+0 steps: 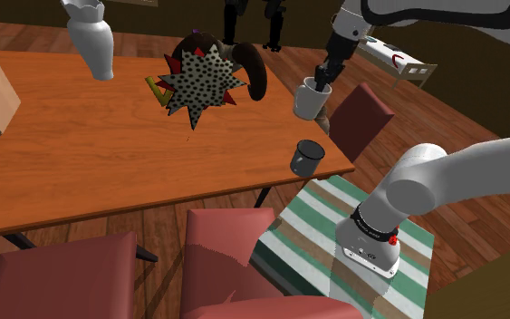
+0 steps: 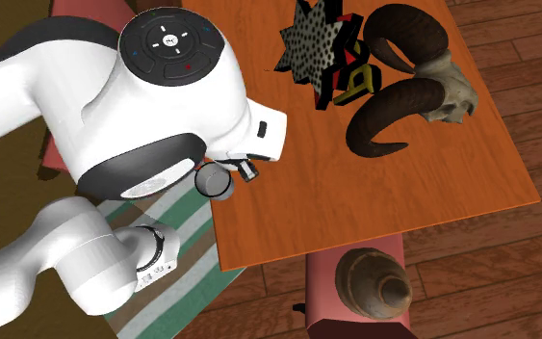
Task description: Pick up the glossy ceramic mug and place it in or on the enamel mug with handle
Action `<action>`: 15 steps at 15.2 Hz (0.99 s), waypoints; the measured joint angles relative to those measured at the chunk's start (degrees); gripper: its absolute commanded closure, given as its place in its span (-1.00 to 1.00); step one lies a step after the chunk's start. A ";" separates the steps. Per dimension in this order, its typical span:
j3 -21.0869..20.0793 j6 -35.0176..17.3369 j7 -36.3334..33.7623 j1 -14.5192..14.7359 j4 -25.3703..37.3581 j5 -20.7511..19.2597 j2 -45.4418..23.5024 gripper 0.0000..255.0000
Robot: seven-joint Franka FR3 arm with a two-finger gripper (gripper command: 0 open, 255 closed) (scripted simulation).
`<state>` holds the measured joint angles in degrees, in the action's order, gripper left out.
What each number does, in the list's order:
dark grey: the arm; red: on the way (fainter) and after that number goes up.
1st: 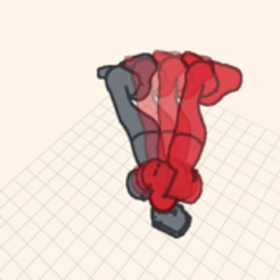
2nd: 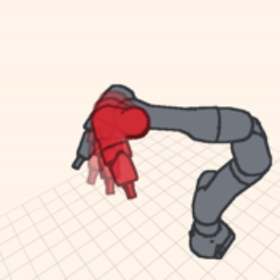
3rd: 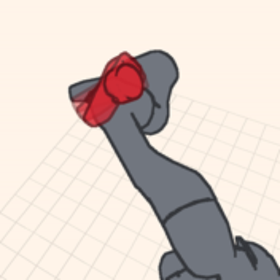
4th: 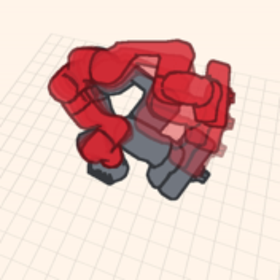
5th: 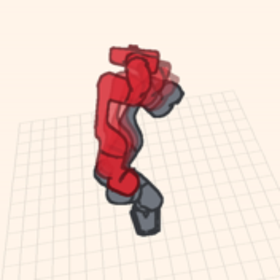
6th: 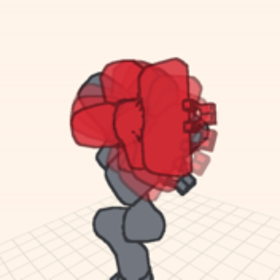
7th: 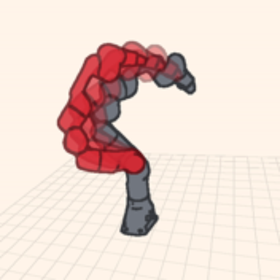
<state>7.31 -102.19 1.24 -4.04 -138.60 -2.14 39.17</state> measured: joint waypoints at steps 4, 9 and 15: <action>-2.71 3.92 -2.76 0.40 -4.75 1.11 8.69 1.00; -4.45 3.73 -4.50 0.84 -9.77 2.11 13.49 1.00; -4.39 -0.43 -4.44 0.77 -14.55 2.04 14.10 1.00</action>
<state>2.92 -102.62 -3.20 -3.28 -153.16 -0.10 53.28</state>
